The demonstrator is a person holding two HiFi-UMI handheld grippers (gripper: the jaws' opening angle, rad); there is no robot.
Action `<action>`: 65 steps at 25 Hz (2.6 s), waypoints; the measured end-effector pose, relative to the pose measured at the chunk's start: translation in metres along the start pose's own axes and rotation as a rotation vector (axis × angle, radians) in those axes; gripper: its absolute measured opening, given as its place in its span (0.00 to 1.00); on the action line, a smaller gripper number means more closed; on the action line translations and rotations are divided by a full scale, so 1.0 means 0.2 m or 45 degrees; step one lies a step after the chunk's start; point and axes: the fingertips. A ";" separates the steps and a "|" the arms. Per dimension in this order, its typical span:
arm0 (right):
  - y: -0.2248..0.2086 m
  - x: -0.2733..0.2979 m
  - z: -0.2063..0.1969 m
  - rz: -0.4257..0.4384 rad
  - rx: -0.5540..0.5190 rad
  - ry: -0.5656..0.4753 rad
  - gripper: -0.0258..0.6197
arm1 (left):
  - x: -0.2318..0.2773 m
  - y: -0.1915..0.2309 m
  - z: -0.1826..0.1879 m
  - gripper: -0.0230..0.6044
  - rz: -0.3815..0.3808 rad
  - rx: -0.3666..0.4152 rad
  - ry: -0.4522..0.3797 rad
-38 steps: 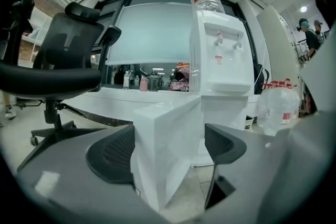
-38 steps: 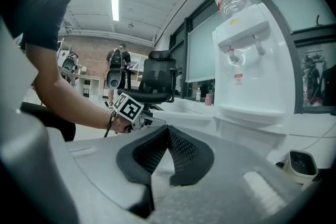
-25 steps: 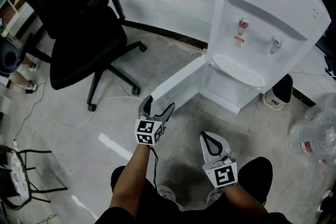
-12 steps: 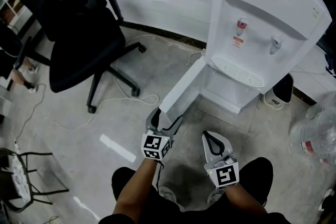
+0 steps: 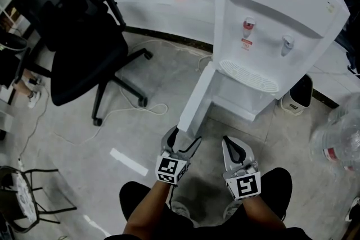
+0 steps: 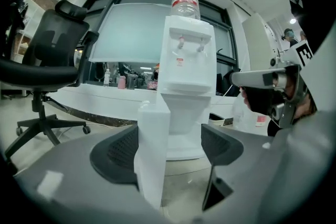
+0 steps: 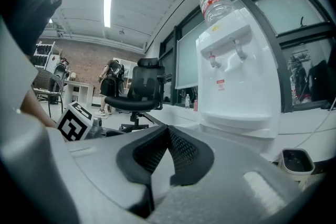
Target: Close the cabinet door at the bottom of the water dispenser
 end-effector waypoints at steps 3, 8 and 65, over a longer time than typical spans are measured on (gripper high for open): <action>-0.07 -0.02 -0.02 -0.046 0.012 0.017 0.04 | 0.01 -0.06 0.00 0.66 -0.028 0.021 -0.019; -0.16 -0.05 -0.04 -0.110 0.034 0.035 0.05 | 0.02 -0.14 0.00 0.66 -0.086 0.057 -0.021; -0.62 -0.52 -0.13 -0.482 0.024 0.103 0.05 | 0.76 -1.03 0.10 0.64 -0.487 0.074 -0.045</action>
Point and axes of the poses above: the fingertips, and each gripper's own axes: x forward along the fingers, y to its left, z out of its top, and after that the axes turned 1 degree about -z, right-handed
